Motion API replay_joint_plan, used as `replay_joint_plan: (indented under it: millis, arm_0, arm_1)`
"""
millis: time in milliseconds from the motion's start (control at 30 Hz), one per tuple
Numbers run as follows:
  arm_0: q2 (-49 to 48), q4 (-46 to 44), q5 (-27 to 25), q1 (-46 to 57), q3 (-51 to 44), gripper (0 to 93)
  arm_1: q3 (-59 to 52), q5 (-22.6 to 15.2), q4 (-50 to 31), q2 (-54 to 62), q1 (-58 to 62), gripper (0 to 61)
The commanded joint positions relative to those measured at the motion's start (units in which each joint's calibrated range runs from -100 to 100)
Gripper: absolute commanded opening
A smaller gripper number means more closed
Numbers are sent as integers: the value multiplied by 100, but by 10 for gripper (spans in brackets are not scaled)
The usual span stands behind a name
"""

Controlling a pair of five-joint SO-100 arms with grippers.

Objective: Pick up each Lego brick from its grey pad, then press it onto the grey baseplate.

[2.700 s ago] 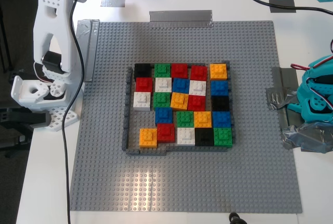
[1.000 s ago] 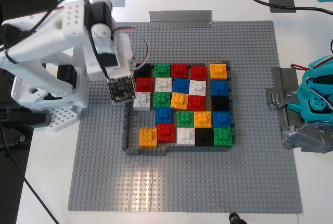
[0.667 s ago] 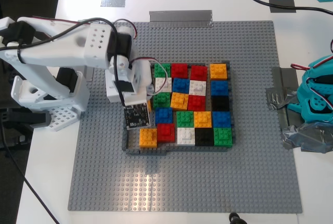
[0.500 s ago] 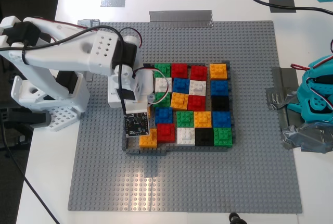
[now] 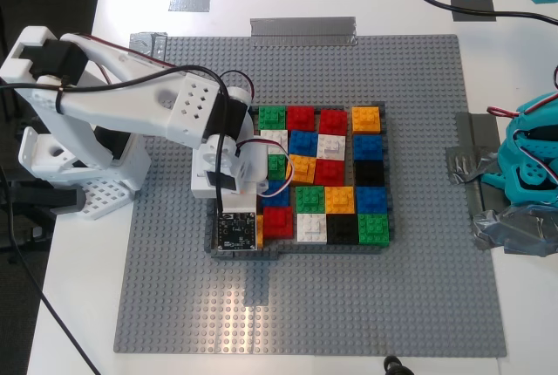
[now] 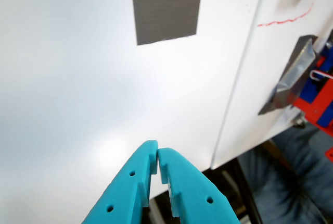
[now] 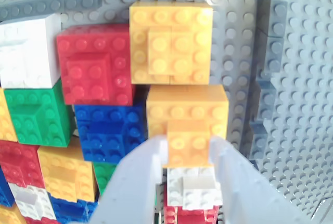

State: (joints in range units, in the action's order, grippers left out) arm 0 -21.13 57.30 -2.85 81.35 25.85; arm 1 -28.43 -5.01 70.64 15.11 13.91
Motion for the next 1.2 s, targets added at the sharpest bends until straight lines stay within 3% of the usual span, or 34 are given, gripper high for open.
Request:
replay_joint_plan:
  millis: [0, 633, 733, 867, 1167]
  arm_0:
    - [-127, -59, -25, -7, -26, 0]
    - [-127, -59, -25, 29, -26, 0]
    - [-127, -59, -25, 37, -26, 0]
    - [-127, -59, -25, 44, -26, 0]
    - [-136, -59, -25, 44, -26, 0]
  arm_1:
    - [311, 64, -156, -52, -60, 1]
    - [229, 127, -473, -95, -459, 7]
    - [157, 108, -432, -52, -415, 143]
    - [76, 25, -400, 42, -306, 207]
    - [446, 0, 154, 721, -205, 221]
